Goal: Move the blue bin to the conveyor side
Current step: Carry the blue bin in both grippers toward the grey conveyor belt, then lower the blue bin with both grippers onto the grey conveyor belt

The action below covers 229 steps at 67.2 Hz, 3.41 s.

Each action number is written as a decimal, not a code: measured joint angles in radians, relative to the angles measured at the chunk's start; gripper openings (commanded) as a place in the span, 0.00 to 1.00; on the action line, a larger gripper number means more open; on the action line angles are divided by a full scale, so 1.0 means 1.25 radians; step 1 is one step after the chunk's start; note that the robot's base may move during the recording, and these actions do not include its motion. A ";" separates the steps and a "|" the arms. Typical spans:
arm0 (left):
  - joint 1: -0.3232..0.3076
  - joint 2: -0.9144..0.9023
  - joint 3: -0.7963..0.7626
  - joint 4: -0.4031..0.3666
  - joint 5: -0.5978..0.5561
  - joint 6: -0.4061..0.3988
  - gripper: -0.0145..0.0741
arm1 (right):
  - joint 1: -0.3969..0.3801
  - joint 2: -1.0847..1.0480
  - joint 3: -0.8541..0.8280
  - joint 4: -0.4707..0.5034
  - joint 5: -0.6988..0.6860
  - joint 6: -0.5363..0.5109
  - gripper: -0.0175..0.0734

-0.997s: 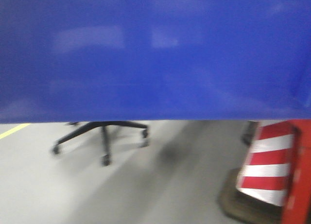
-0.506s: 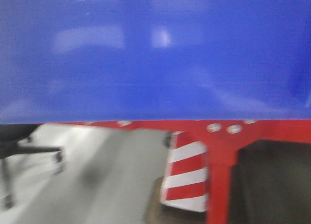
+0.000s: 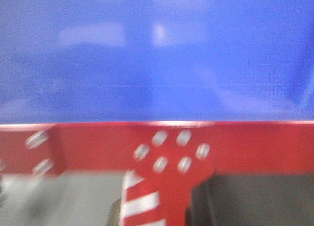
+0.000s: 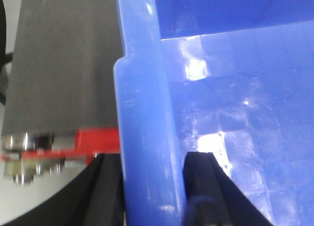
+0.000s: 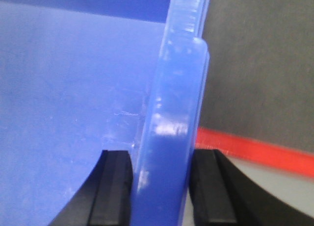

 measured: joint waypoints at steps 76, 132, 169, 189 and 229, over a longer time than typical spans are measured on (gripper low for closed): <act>0.000 0.000 0.000 0.038 -0.009 0.000 0.15 | 0.000 0.000 0.000 0.021 -0.002 0.001 0.11; 0.000 0.000 0.000 0.039 -0.009 0.000 0.15 | 0.000 0.000 0.000 0.023 -0.002 0.001 0.11; 0.000 0.000 0.000 0.041 -0.007 0.000 0.15 | 0.000 0.000 0.000 0.023 -0.026 0.000 0.11; 0.000 0.033 -0.013 0.050 -0.002 0.000 0.15 | 0.000 0.003 0.000 0.032 -0.053 -0.005 0.11; 0.041 0.304 -0.048 0.036 -0.193 0.008 0.17 | 0.000 0.257 -0.021 0.035 -0.216 -0.012 0.11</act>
